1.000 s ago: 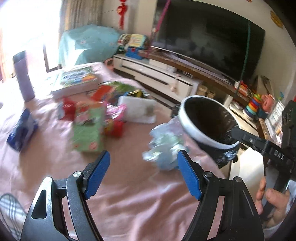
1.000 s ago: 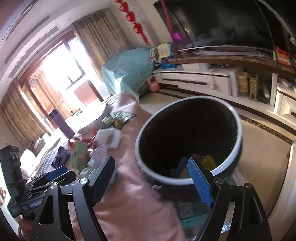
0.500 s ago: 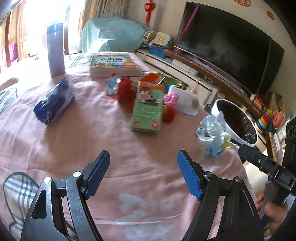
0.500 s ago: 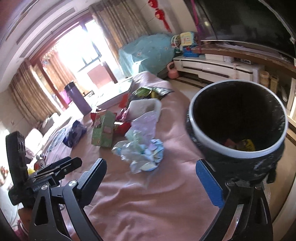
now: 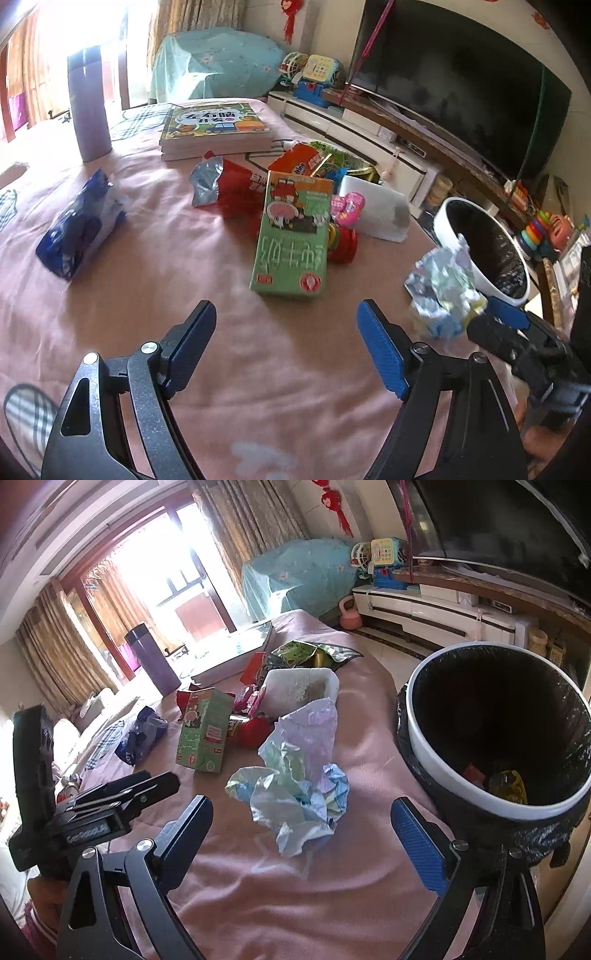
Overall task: Collect trash
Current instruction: 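Grasp the crumpled plastic bag with the right tool while the left tool grasps the green milk carton, then carry the plastic bag and green carton over the bin and release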
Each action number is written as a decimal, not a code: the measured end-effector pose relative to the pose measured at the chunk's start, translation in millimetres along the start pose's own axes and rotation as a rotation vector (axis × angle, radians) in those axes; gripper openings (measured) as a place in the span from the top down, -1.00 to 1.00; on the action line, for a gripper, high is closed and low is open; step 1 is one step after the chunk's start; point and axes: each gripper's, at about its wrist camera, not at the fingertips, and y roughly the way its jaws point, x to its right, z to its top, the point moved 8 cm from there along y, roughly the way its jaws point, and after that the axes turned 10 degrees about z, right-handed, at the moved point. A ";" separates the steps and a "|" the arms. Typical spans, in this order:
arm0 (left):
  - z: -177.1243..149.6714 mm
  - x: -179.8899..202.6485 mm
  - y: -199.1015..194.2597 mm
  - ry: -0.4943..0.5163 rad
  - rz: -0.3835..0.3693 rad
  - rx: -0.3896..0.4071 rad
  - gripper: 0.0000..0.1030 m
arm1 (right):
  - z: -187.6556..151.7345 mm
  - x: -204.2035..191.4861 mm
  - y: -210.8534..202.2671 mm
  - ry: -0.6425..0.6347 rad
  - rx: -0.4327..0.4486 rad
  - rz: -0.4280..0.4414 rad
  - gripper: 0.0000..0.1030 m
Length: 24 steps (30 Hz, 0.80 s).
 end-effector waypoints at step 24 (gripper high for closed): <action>3.2 18.7 -11.0 0.080 -0.069 0.058 0.08 | 2.2 2.0 -4.2 -0.010 0.004 0.009 0.60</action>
